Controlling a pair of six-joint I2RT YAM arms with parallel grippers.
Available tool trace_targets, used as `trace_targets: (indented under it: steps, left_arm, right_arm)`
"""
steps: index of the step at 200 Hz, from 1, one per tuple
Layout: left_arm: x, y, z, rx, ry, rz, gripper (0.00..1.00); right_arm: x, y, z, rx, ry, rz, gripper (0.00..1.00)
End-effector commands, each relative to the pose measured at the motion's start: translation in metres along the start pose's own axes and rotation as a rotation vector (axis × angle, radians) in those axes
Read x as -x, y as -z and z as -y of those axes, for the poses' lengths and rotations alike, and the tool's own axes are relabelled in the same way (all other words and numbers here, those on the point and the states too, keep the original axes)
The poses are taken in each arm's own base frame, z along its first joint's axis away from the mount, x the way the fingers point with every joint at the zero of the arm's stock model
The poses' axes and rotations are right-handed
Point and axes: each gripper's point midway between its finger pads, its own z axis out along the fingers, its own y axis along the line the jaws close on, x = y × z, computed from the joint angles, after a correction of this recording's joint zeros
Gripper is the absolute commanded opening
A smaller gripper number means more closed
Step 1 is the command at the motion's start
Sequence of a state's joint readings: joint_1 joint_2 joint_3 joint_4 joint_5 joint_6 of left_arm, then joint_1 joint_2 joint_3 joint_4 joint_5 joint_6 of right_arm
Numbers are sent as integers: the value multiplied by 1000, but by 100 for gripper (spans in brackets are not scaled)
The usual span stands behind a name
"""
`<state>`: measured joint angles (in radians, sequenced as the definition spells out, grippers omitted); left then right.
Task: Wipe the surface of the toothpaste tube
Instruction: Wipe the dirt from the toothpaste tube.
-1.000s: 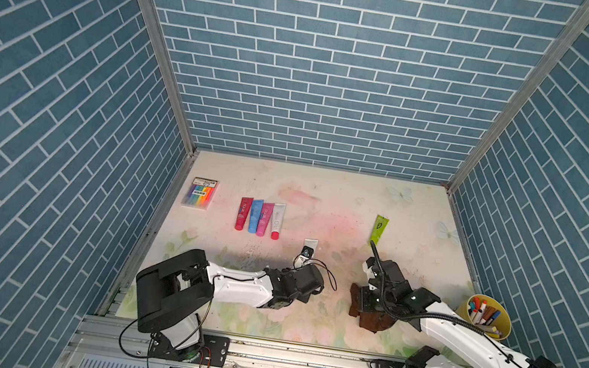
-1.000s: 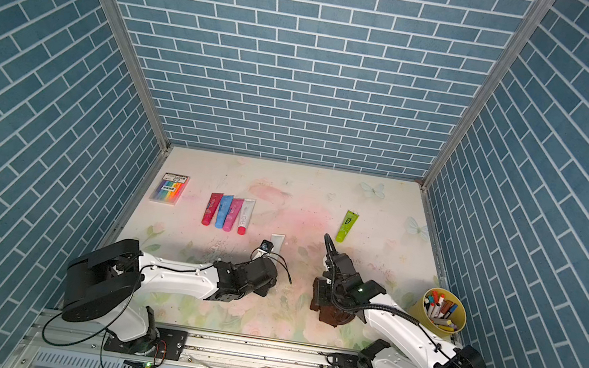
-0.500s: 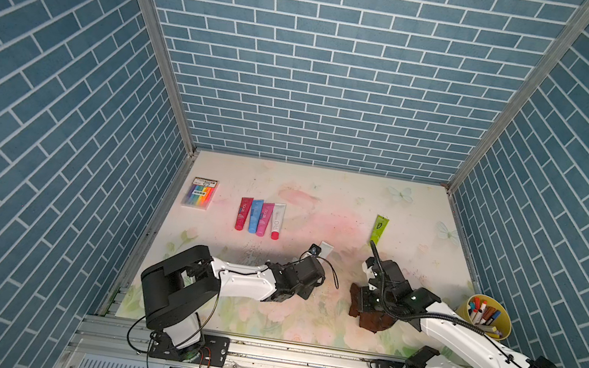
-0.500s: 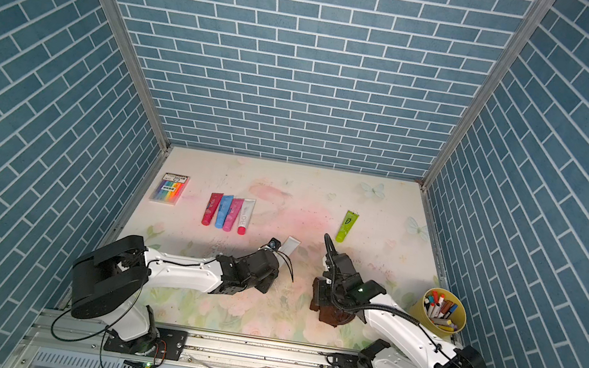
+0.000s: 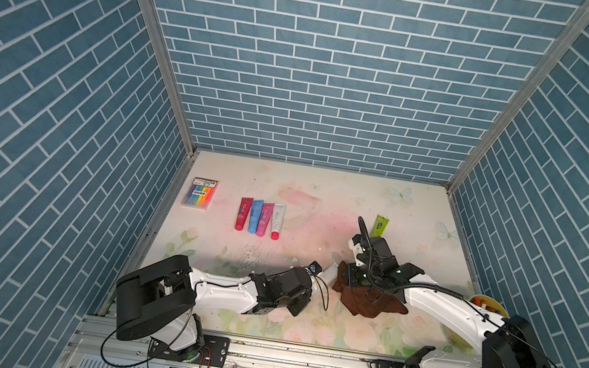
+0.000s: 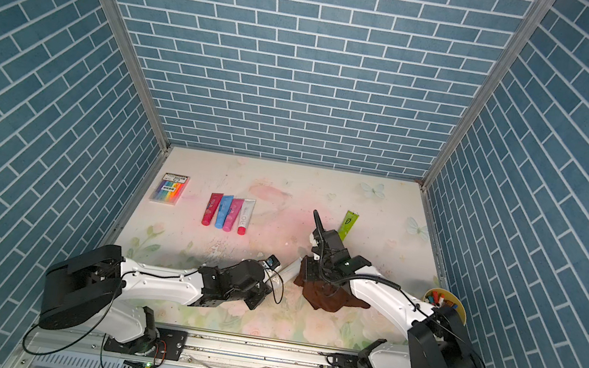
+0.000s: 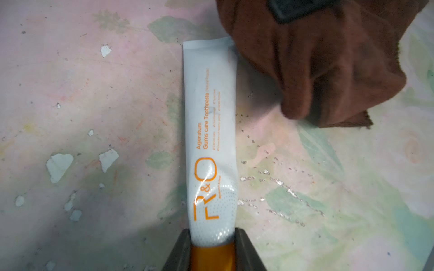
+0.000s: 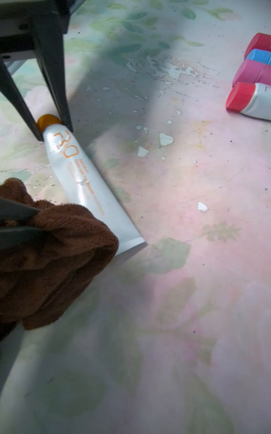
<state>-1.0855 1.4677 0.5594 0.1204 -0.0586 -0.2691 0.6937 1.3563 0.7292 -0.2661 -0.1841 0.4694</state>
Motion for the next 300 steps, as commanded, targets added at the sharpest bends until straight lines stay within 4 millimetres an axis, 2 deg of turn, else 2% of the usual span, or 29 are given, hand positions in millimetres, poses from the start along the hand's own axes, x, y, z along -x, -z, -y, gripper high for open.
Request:
trace_targets:
  steps: [1, 26, 50, 66, 91, 148, 188, 199, 217, 241, 262, 283, 300]
  left_arm:
    - [-6, -1, 6, -27, -33, -10, 19]
    - [-8, -4, 8, -22, -42, -23, 18]
    - [-7, -4, 8, -21, -45, -19, 18]
    - [-9, -5, 8, -20, -45, -25, 18]
    - [-8, -5, 7, -11, -42, -23, 16]
    - [-7, -3, 4, 3, -32, -9, 14]
    - [-8, -6, 4, 8, -32, -22, 12]
    - [-8, -6, 4, 9, -32, -20, 12]
    - [-6, -4, 4, 6, -31, -14, 12]
    - [-6, -5, 6, 0, -37, -15, 11]
    - [-6, -5, 6, 3, -41, -16, 10]
    - [-7, -4, 6, 5, -44, -16, 9]
    - [-7, -3, 7, 2, -46, -13, 9]
  right_arm:
    - [18, -11, -11, 37, 64, 46, 0]
    - [10, -29, -2, 7, 53, -1, 0]
    - [-13, -51, 14, -31, 31, -79, 0]
    - [-29, -61, 13, 4, 13, -116, 0]
    - [-51, -66, 0, 62, 0, -154, 0]
    - [-102, -60, -44, 201, 39, -242, 0]
    - [-120, -57, -76, 344, 50, -265, 0]
    - [-121, -57, -67, 304, 42, -254, 0]
    - [-116, -57, -35, 178, 4, -224, 0]
    - [-96, -54, 11, 75, -119, -173, 0]
    - [-81, -49, 48, -81, -147, -124, 0]
    - [-71, -49, 67, -143, -177, -118, 0]
    - [-65, -50, 74, -183, -172, -110, 0]
